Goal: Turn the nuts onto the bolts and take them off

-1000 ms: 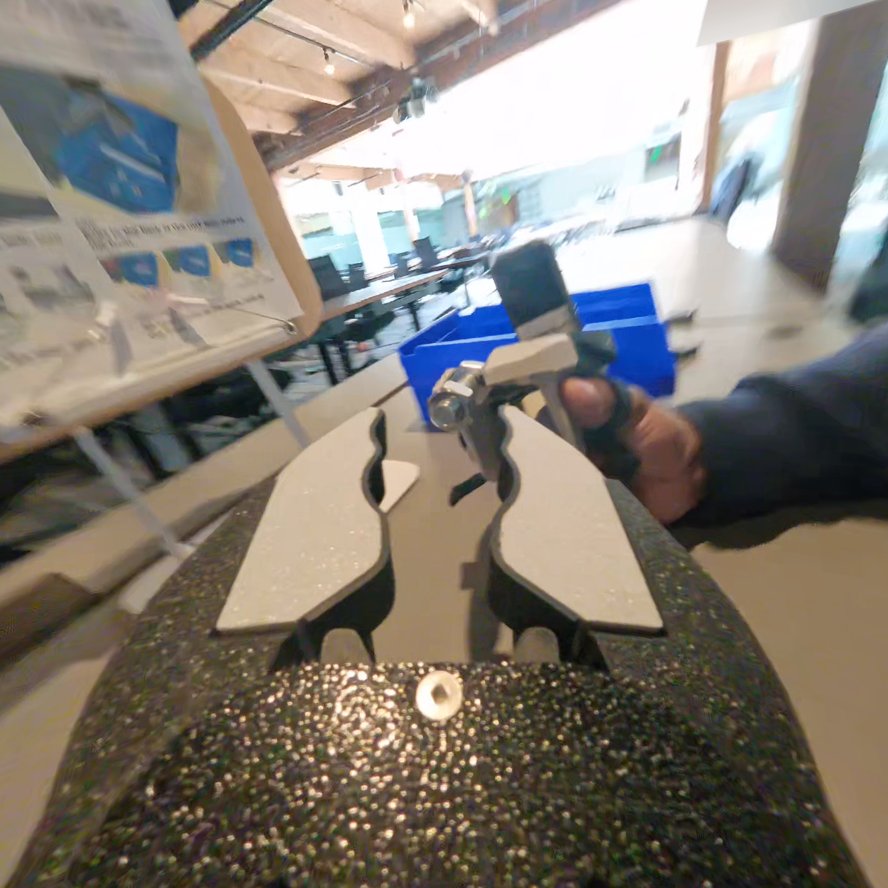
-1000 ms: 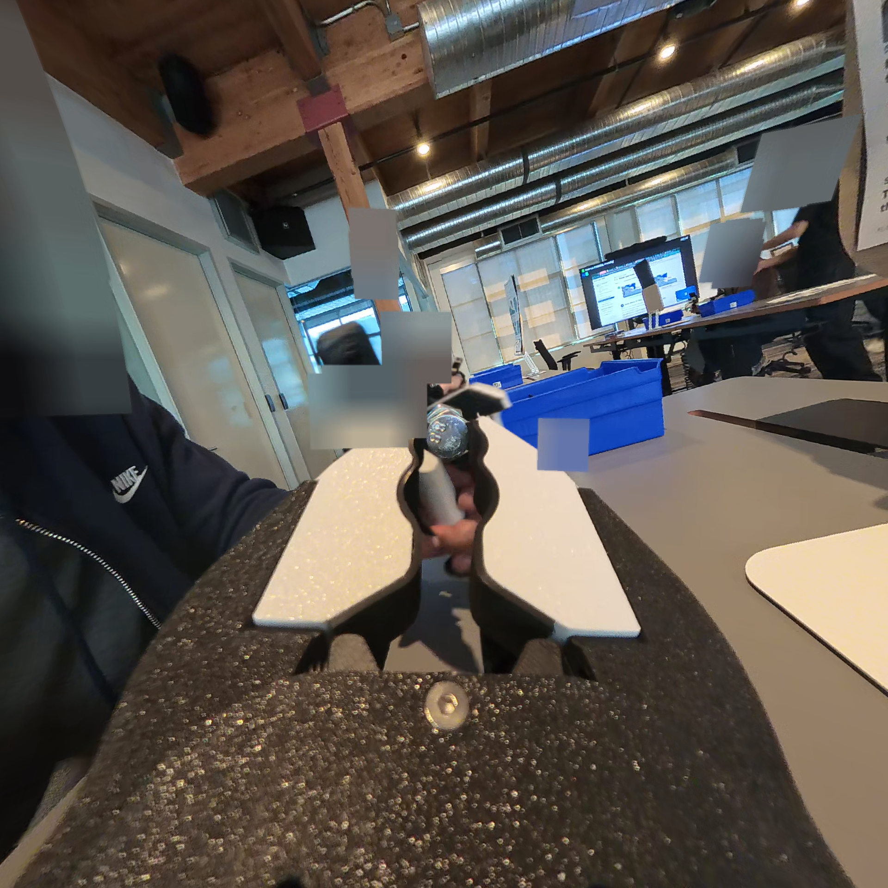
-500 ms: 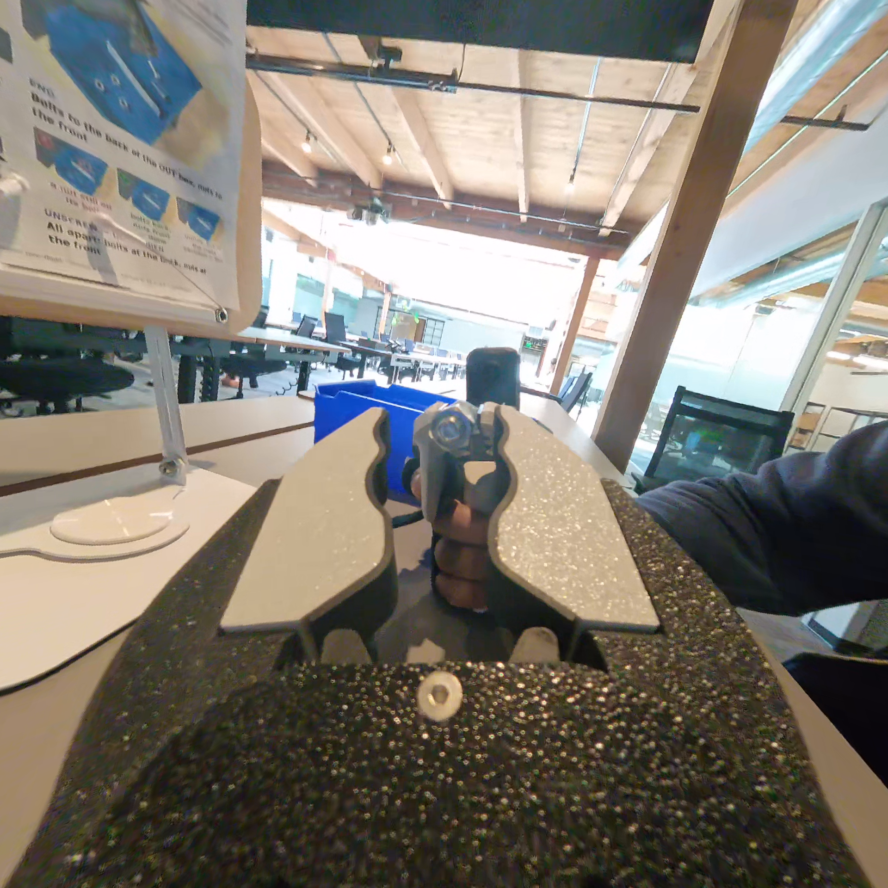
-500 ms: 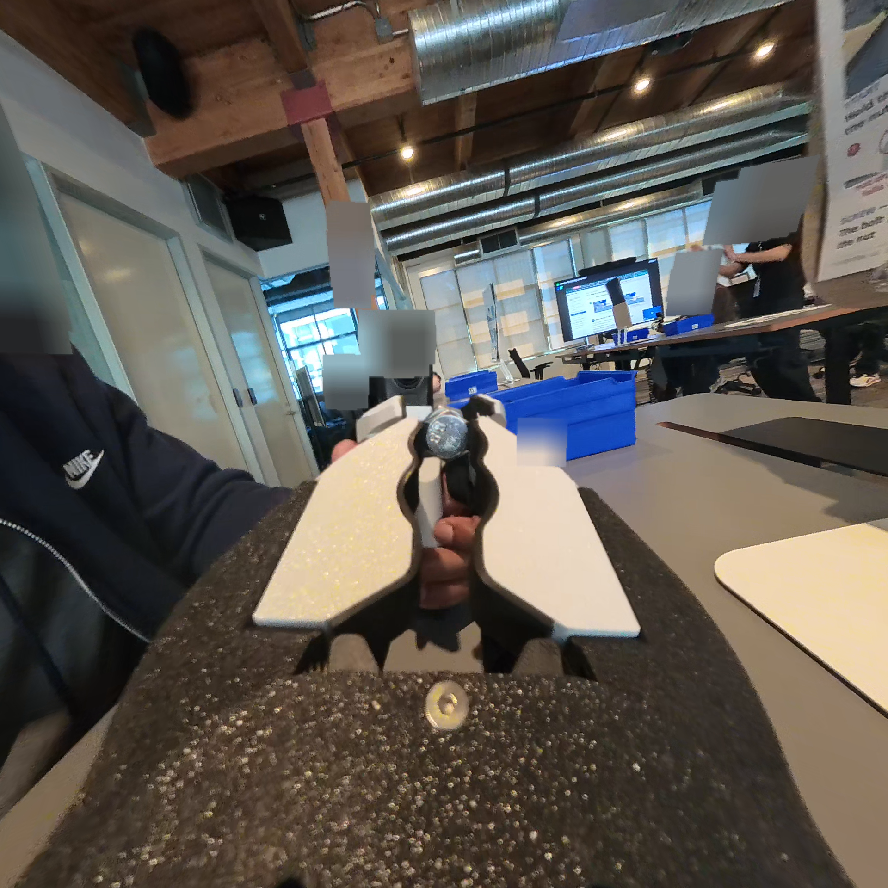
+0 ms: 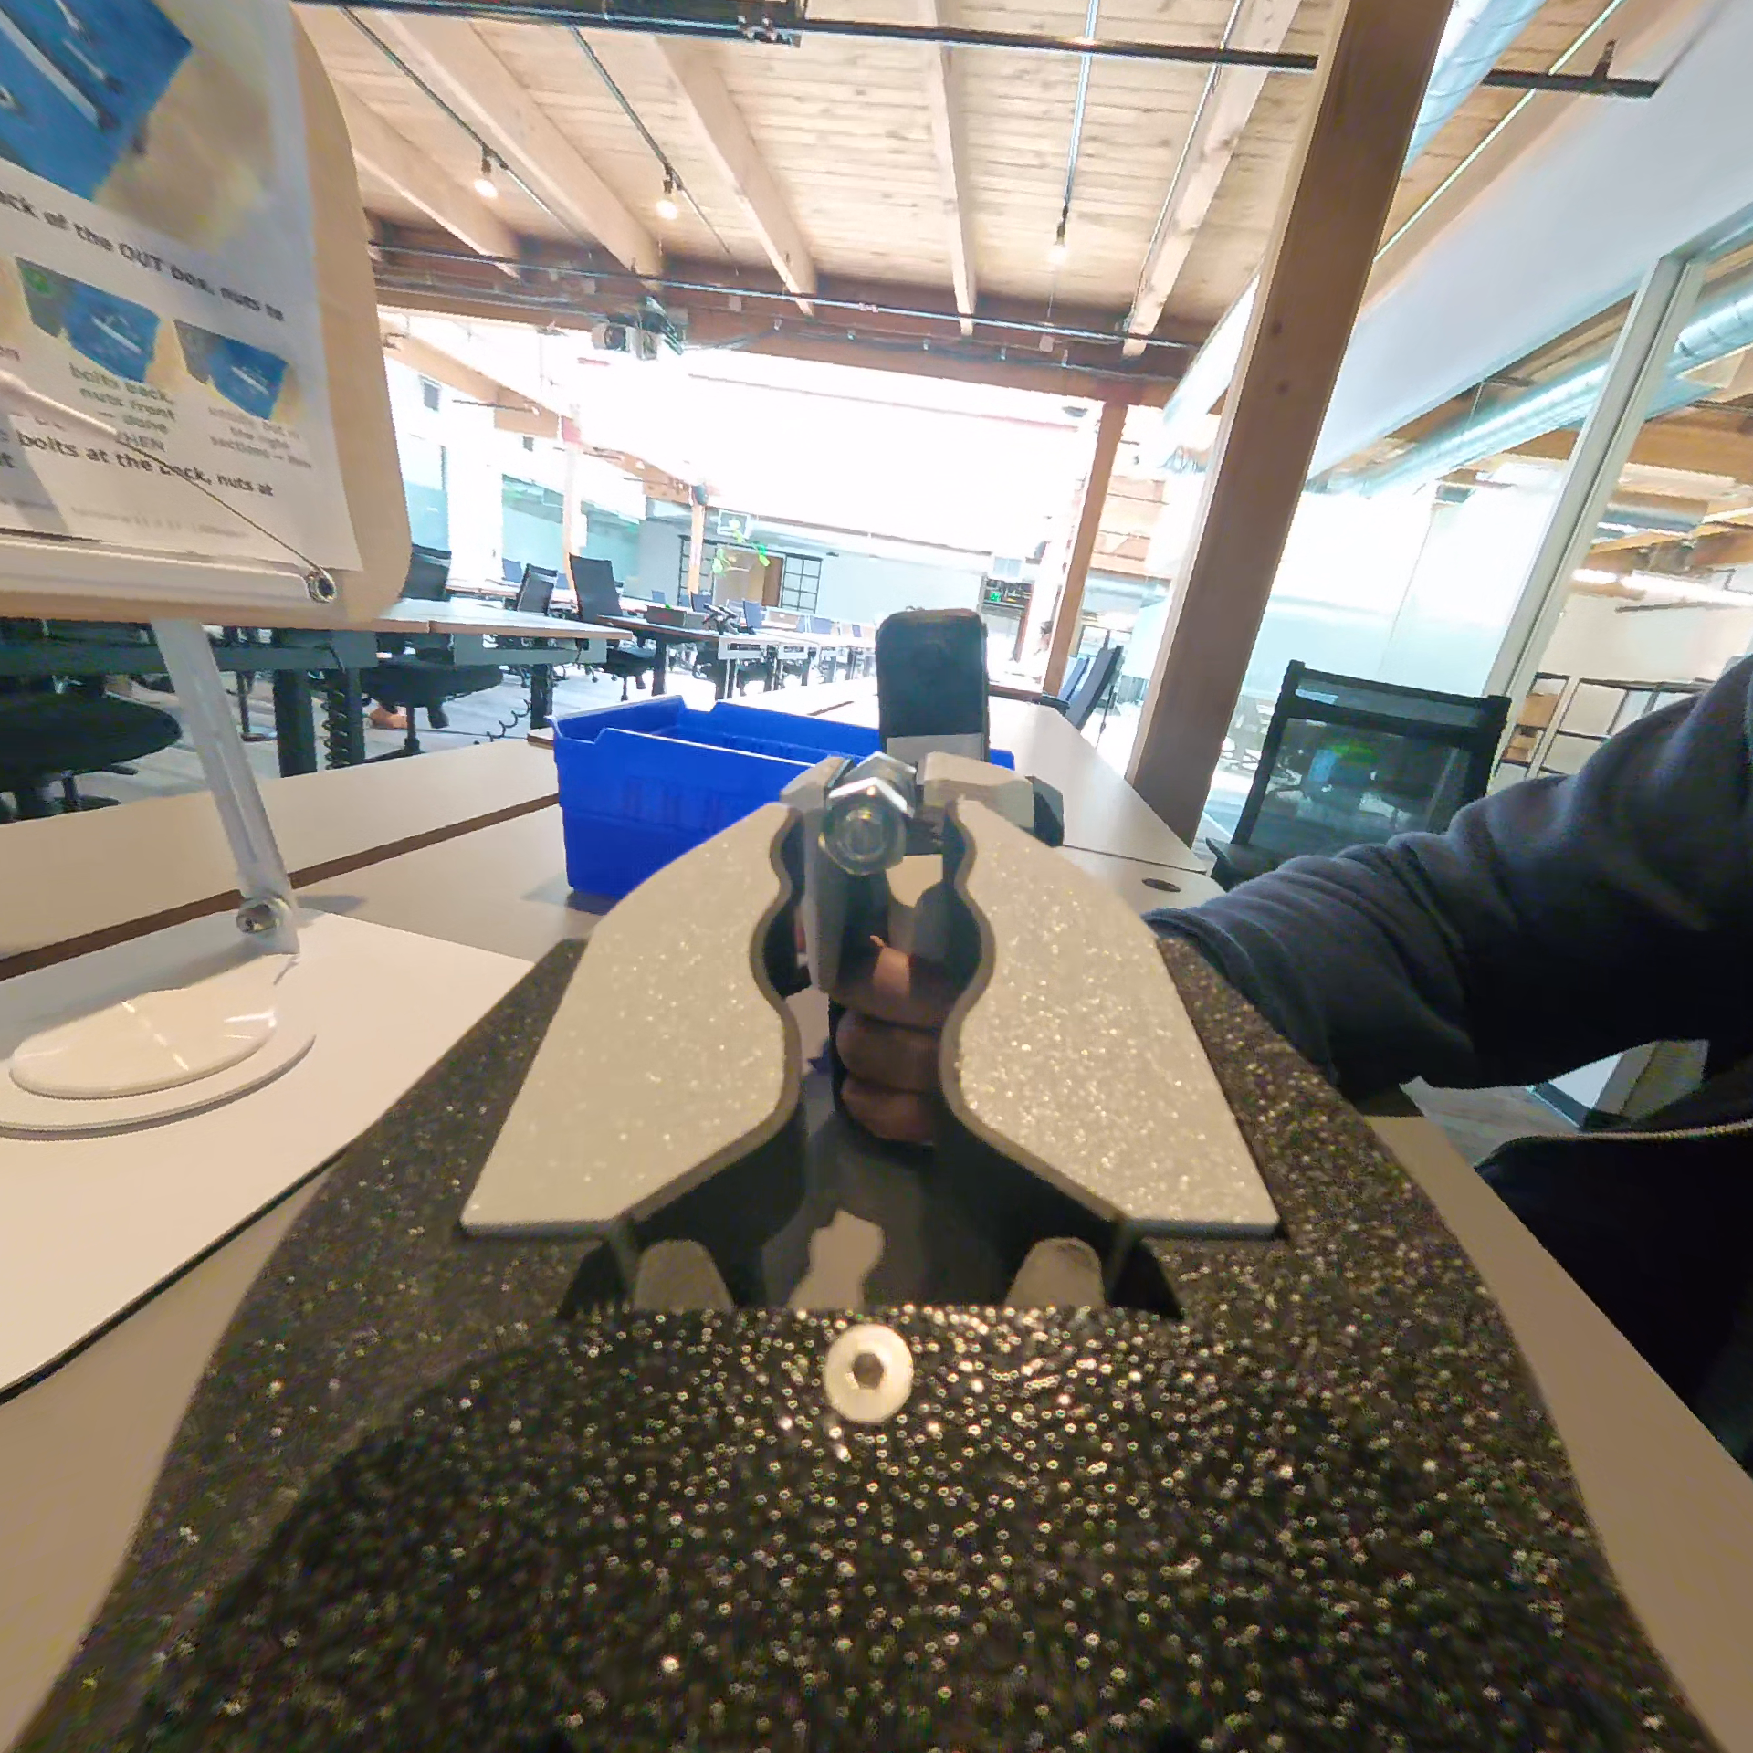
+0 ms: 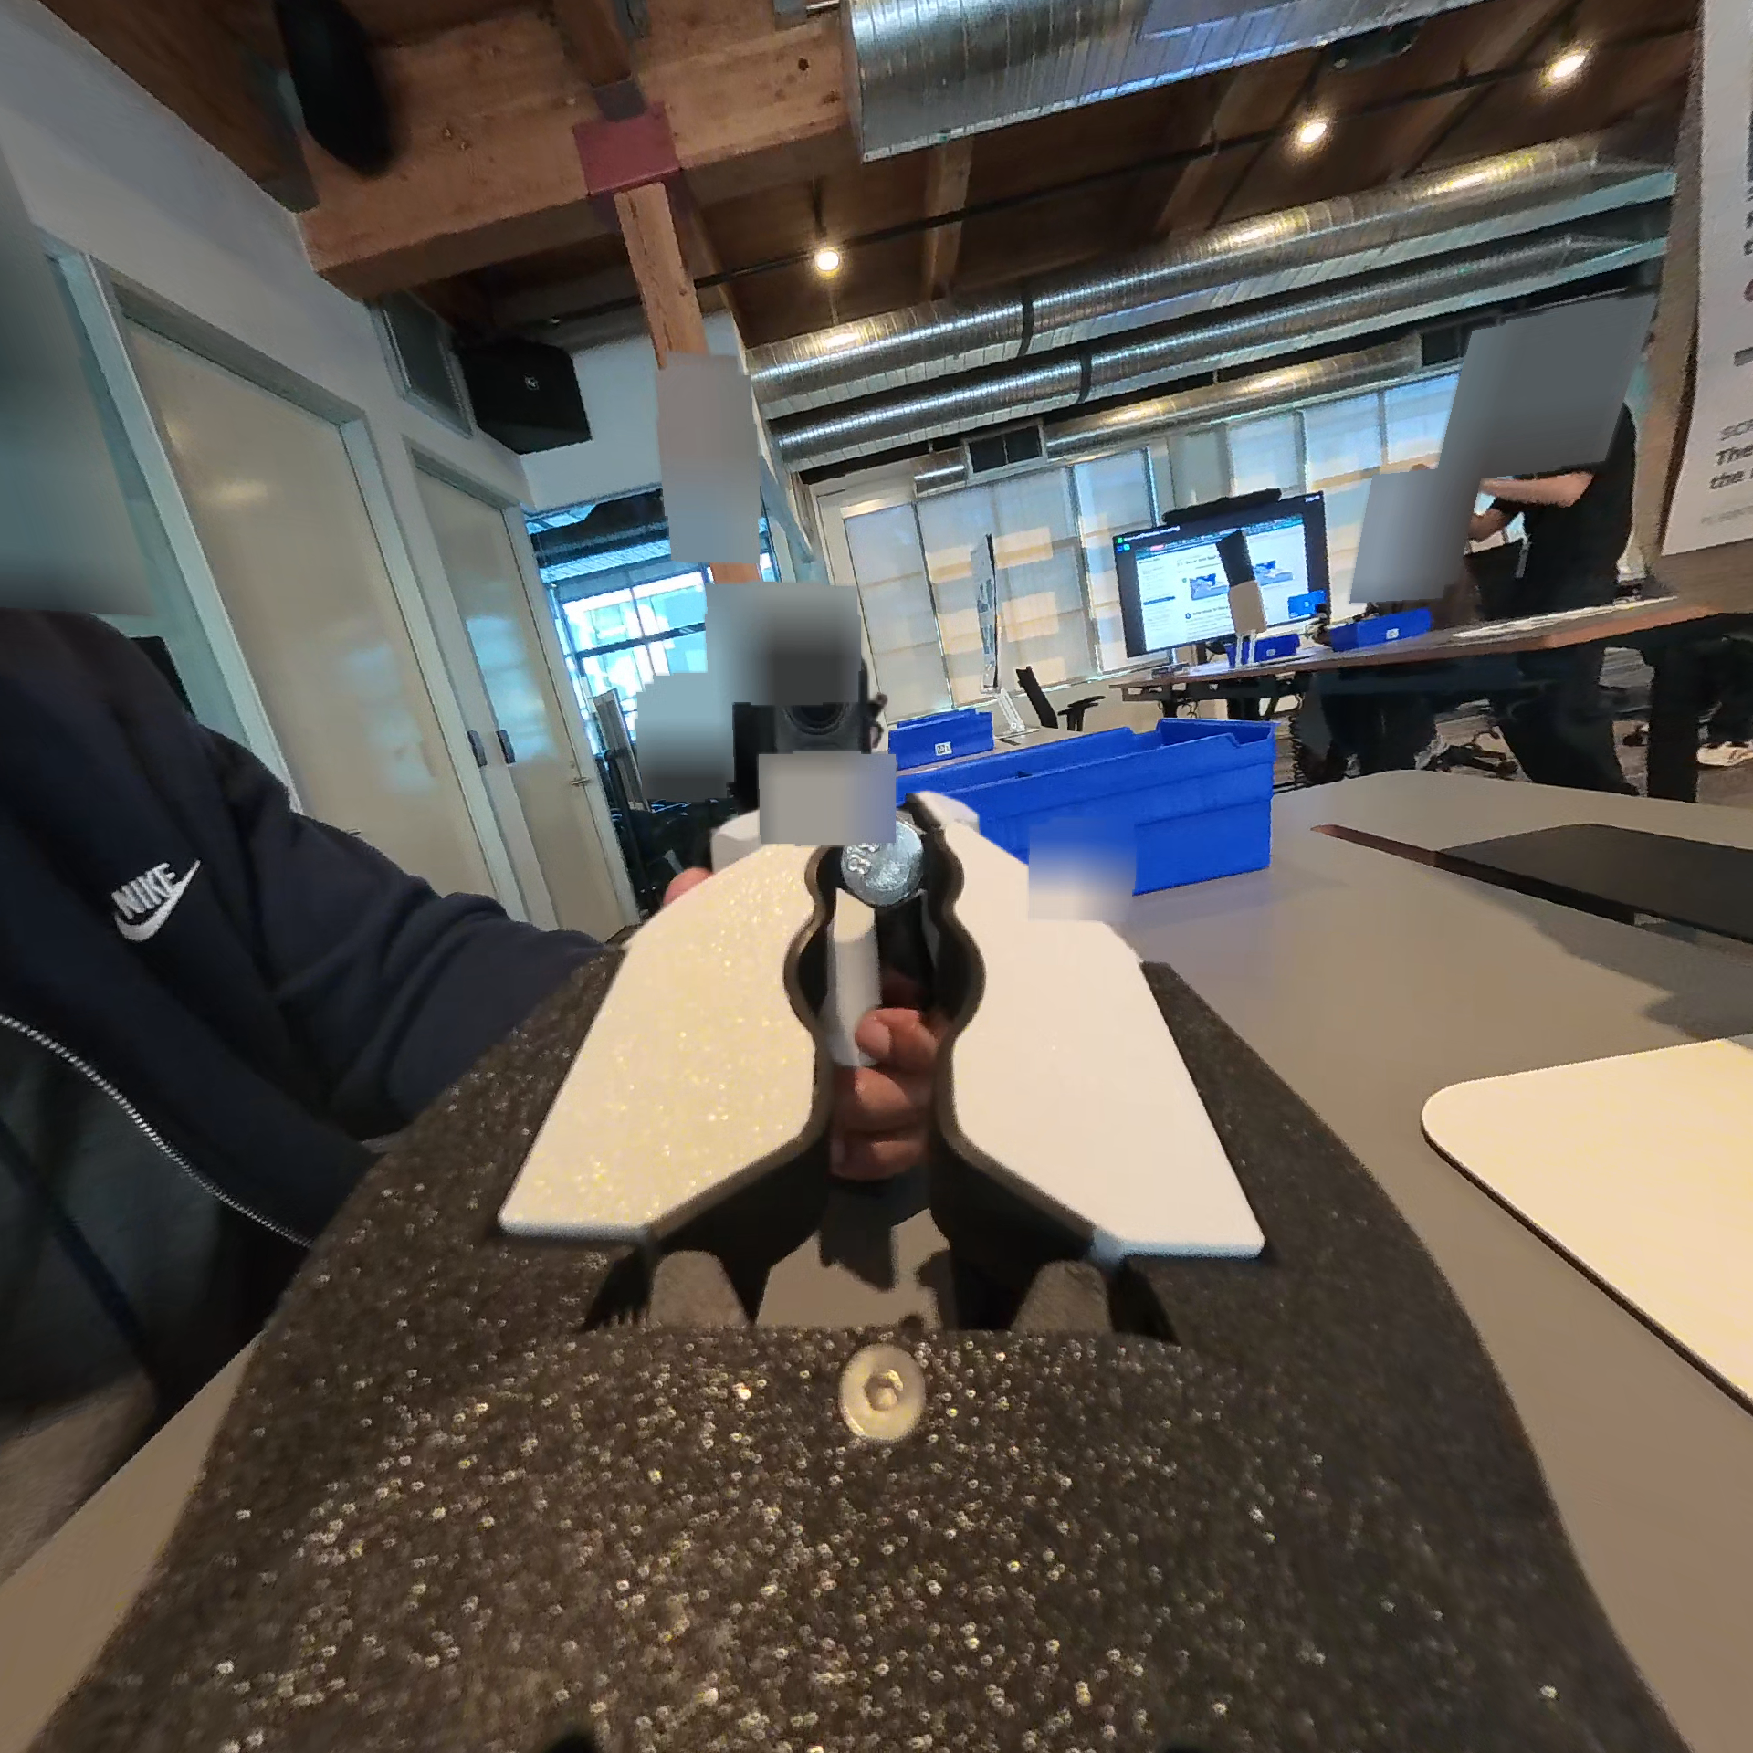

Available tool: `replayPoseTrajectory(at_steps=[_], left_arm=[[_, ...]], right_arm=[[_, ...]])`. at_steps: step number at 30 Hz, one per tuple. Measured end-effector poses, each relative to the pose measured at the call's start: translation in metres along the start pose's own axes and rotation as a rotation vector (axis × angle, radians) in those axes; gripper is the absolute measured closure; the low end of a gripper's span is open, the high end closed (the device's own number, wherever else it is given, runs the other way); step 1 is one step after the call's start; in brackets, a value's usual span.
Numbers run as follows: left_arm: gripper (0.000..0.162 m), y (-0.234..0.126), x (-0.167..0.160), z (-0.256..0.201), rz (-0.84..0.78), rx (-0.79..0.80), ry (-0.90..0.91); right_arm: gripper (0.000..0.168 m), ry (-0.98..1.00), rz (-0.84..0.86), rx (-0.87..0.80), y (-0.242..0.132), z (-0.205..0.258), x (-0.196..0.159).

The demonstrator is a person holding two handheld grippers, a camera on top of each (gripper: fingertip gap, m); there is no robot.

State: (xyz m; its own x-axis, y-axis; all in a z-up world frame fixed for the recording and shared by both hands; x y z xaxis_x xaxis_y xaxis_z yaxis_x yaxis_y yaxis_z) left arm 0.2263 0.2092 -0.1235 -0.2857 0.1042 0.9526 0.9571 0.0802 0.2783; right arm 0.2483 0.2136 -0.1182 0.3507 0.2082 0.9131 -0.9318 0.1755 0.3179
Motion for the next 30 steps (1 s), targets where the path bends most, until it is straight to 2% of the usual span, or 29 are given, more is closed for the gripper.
replayPoseTrajectory(at_steps=[2, 4, 7, 9, 13, 14, 15, 19, 22, 26, 30], left_arm=[[0.135, 0.001, -0.001, 0.000, 0.006, 0.002, 0.006], [0.142, 0.001, -0.001, -0.001, 0.011, 0.004, 0.020], [0.144, 0.000, -0.001, 0.001, 0.045, 0.038, 0.112], [0.145, 0.000, -0.002, 0.001, 0.113, 0.096, 0.291], [0.144, -0.001, -0.010, 0.006, 0.361, 0.267, 0.838], [0.144, -0.001, -0.009, 0.006, 0.384, 0.297, 0.940], [0.144, 0.000, -0.008, 0.005, 0.383, 0.310, 0.963], [0.129, -0.002, 0.003, 0.006, 0.214, 0.284, 0.688], [0.130, -0.002, 0.004, 0.003, 0.123, 0.157, 0.409], [0.133, -0.003, 0.004, 0.008, 0.021, 0.067, 0.056], [0.134, -0.014, 0.015, 0.021, -0.113, 0.097, -0.055]], right_arm=[[0.151, -0.002, 0.008, 0.004, 0.001, 0.001, -0.001], [0.152, -0.004, 0.014, 0.008, 0.001, 0.001, -0.002], [0.152, 0.007, 0.022, 0.009, 0.002, 0.001, -0.003], [0.152, 0.023, 0.022, 0.013, 0.002, 0.000, -0.003], [0.152, 0.062, 0.018, 0.000, 0.001, -0.005, -0.002], [0.152, 0.066, 0.016, 0.002, 0.001, -0.005, -0.001], [0.151, 0.068, 0.013, 0.005, 0.001, -0.005, -0.001], [0.151, 0.070, 0.007, 0.004, 0.000, -0.005, 0.000], [0.152, 0.074, -0.002, 0.004, -0.001, -0.006, 0.001], [0.152, 0.071, -0.006, 0.003, -0.002, -0.006, 0.002], [0.152, 0.070, -0.004, 0.003, -0.001, -0.006, 0.001]])
Point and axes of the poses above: each gripper's, where its closed fingertips meet, y out along the fingers, x out of its top, z = x × y across the jaws, the point moved 1 cm from there along -y, back along the fingers, and after that the axes turned 8 degrees about -x, right-handed, at the moved point
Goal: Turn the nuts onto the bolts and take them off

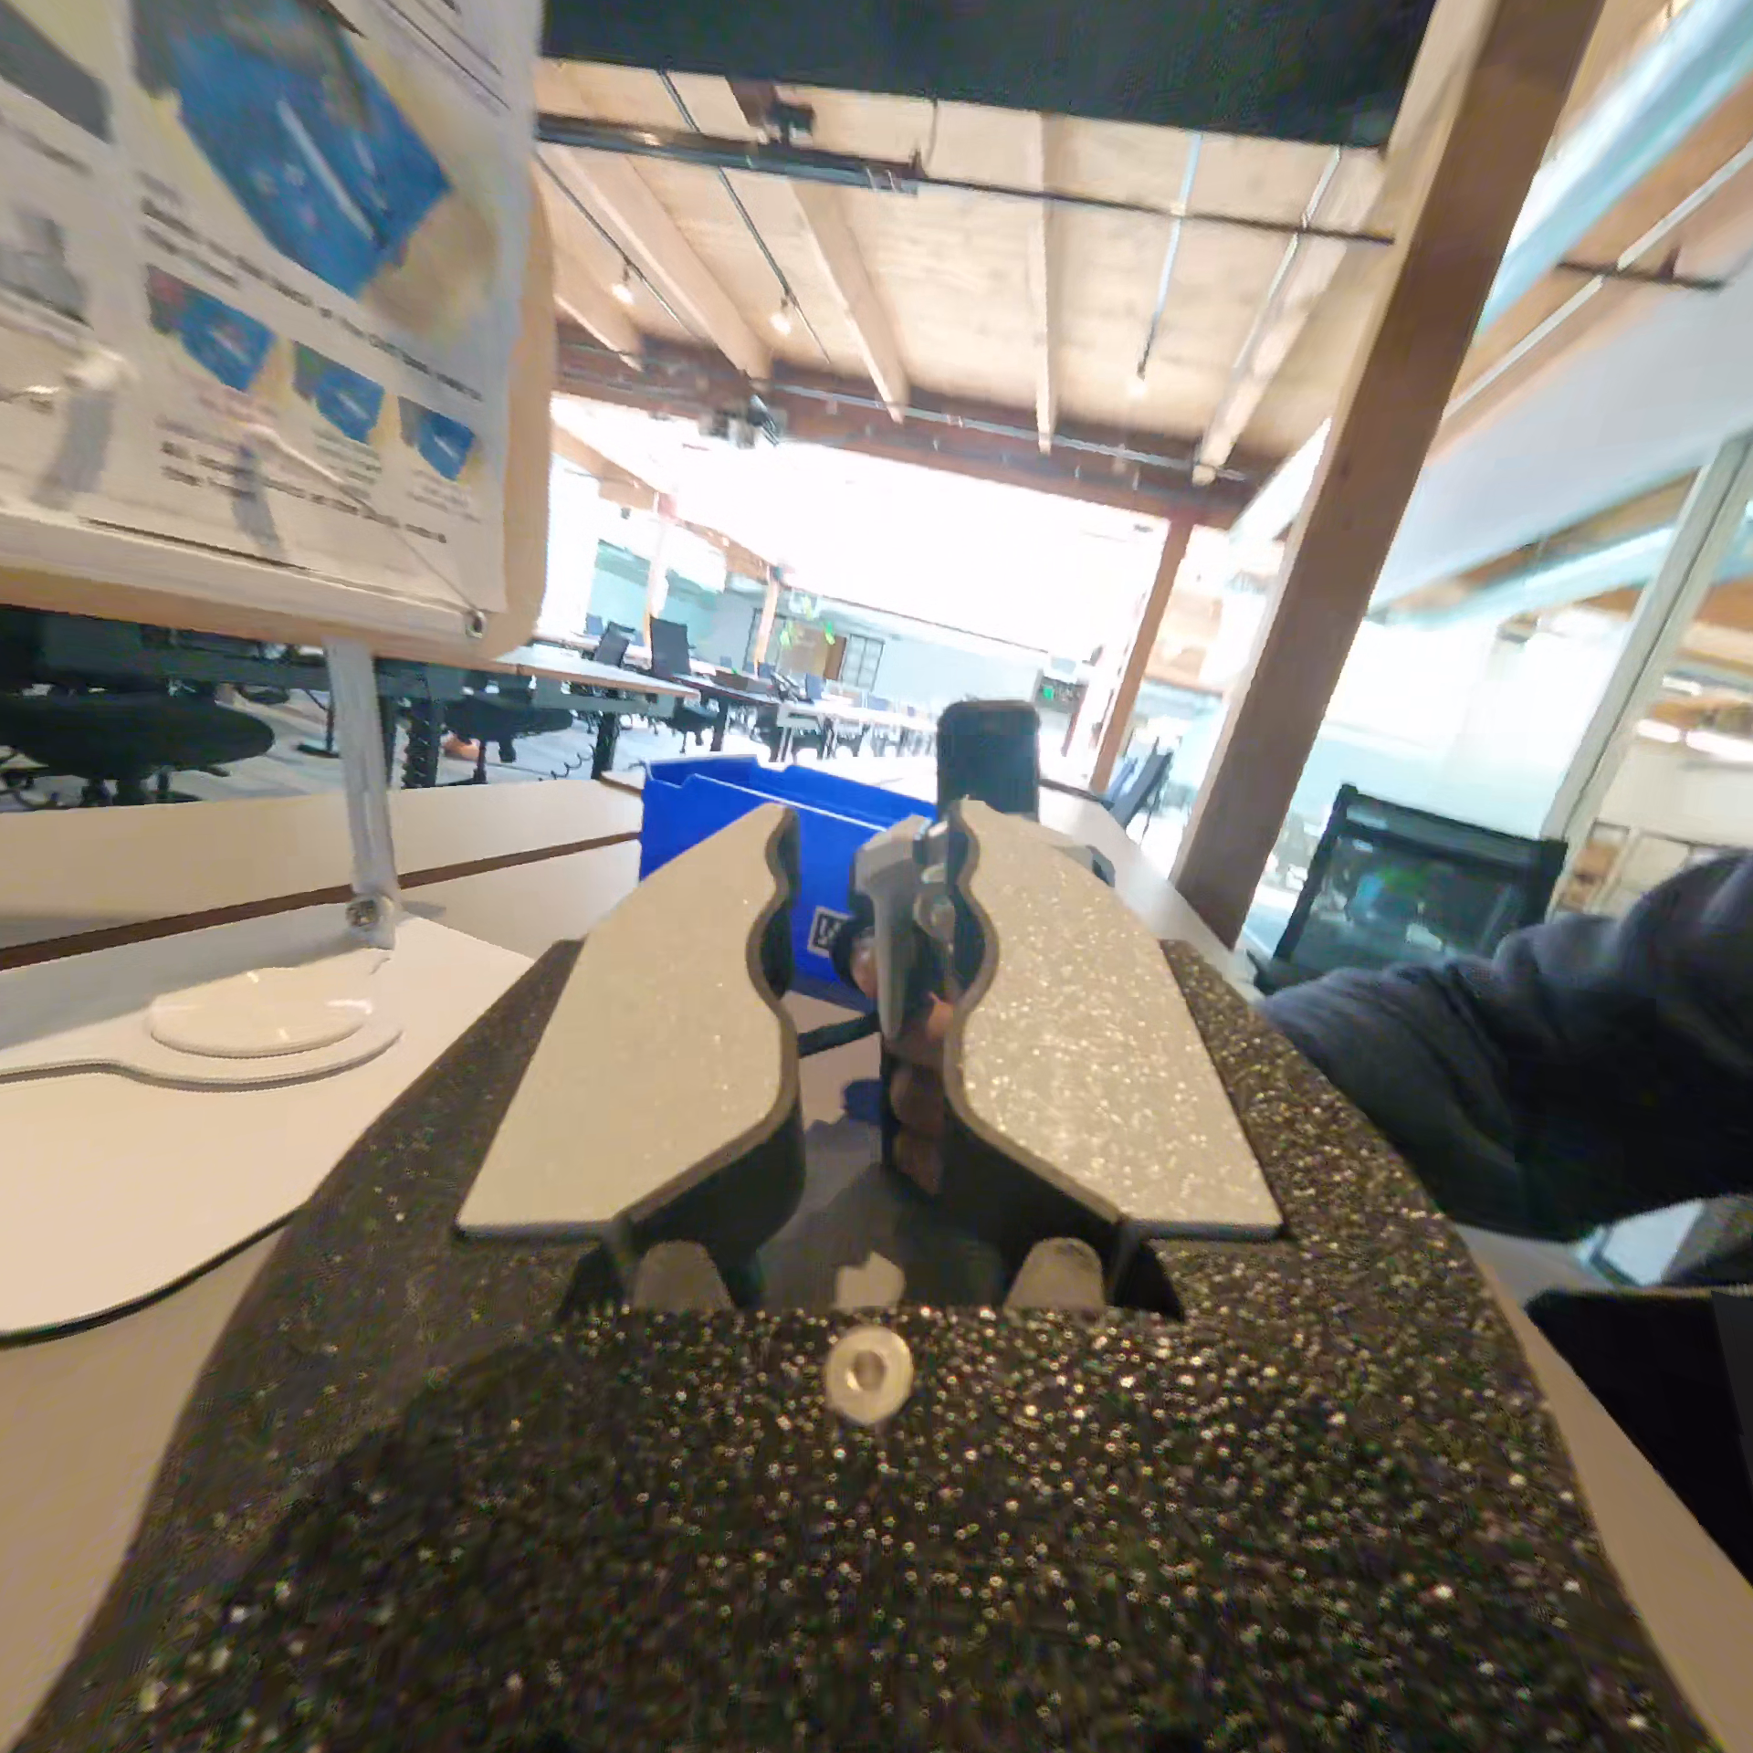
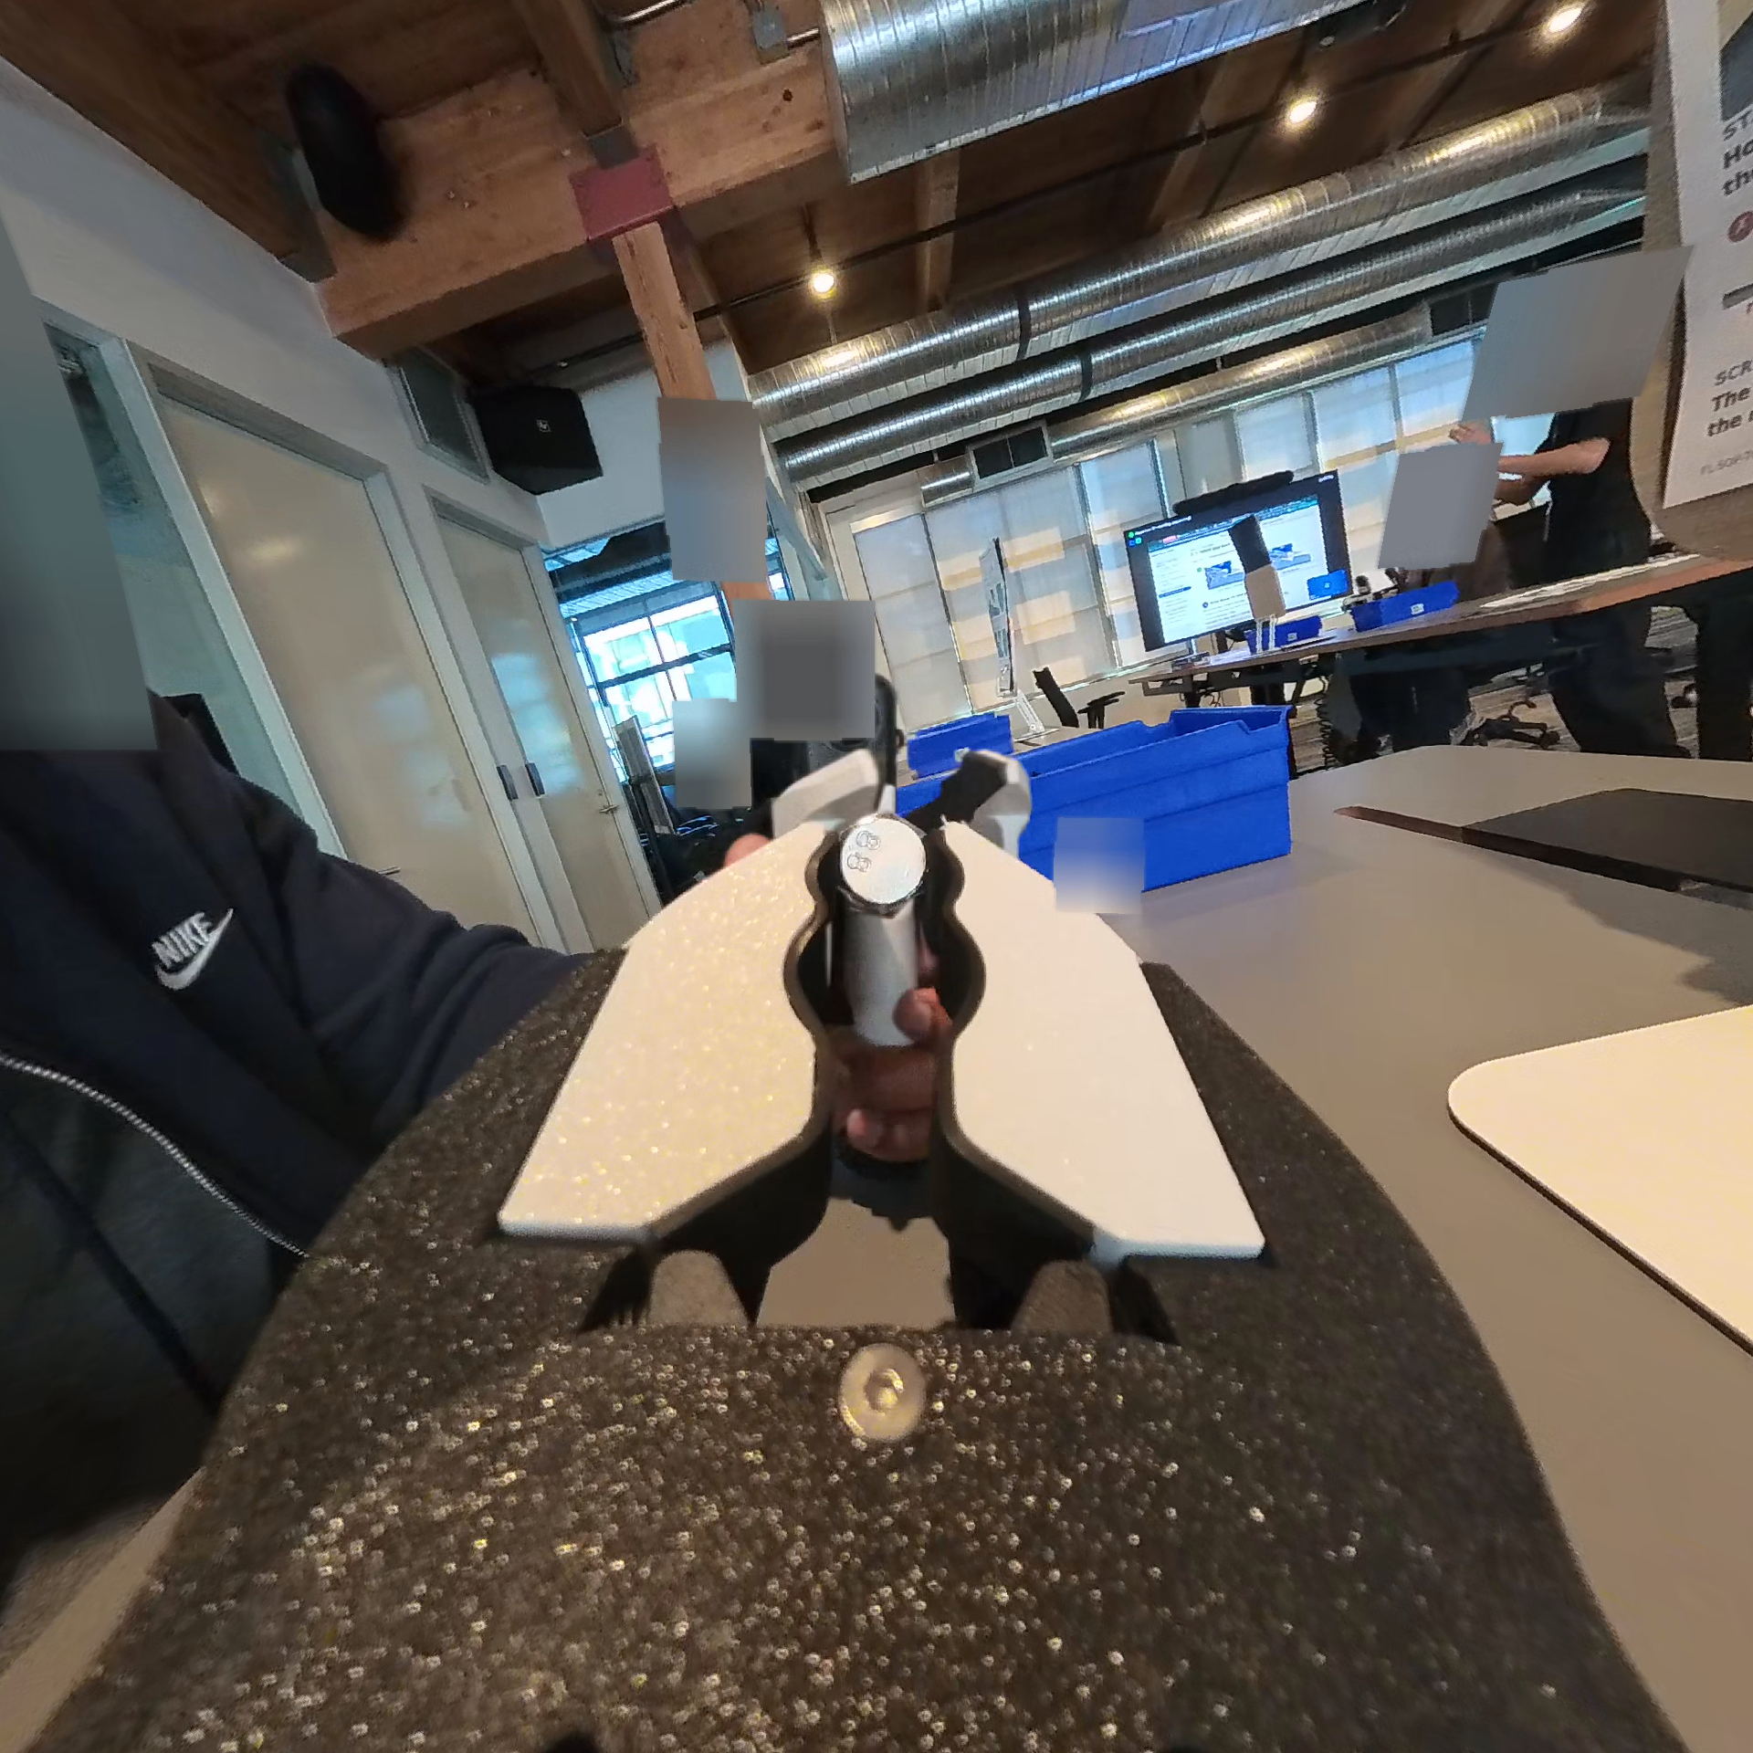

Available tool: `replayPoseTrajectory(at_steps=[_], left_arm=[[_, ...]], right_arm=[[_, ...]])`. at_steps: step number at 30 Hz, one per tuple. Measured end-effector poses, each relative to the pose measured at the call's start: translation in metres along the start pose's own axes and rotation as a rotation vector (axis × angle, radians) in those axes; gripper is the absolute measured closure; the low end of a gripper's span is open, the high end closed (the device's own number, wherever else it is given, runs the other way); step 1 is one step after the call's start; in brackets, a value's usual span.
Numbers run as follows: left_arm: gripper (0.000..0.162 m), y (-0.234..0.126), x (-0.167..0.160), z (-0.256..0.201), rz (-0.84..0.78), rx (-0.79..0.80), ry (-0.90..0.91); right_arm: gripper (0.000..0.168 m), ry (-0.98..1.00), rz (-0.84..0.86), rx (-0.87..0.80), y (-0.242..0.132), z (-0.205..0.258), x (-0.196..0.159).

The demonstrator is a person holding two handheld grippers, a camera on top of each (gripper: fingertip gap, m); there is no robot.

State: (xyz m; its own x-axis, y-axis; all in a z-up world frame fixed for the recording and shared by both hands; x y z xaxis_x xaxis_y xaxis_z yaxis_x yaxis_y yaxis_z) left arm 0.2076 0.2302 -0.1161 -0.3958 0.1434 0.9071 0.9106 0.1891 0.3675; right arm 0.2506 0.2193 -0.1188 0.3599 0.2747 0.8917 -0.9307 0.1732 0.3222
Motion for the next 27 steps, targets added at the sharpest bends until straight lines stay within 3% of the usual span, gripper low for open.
replayPoseTrajectory(at_steps=[7, 15, 27], left_arm=[[0.134, -0.008, 0.006, 0.010, -0.031, 0.076, 0.093], [0.134, -0.009, 0.010, -0.002, -0.019, 0.118, 0.284], [0.137, -0.022, 0.017, -0.031, -0.056, 0.165, 0.397]], right_arm=[[0.152, -0.001, -0.005, 0.002, -0.001, 0.000, 0.001], [0.151, -0.012, 0.014, 0.023, -0.003, 0.014, -0.004], [0.152, -0.101, 0.021, -0.027, -0.011, 0.041, -0.005]])
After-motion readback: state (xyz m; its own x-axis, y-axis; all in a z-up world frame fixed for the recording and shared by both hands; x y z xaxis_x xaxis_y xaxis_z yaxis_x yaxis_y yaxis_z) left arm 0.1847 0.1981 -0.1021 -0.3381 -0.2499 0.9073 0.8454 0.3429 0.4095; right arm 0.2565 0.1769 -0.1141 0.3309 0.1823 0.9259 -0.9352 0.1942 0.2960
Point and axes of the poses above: each gripper's, where its closed fingertips meet, y out along the fingers, x out of its top, z = x × y across the jaws, the point moved 1 cm from there along -y, back along the fingers, and after that the axes turned 8 degrees about -x, right-handed, at the moved point
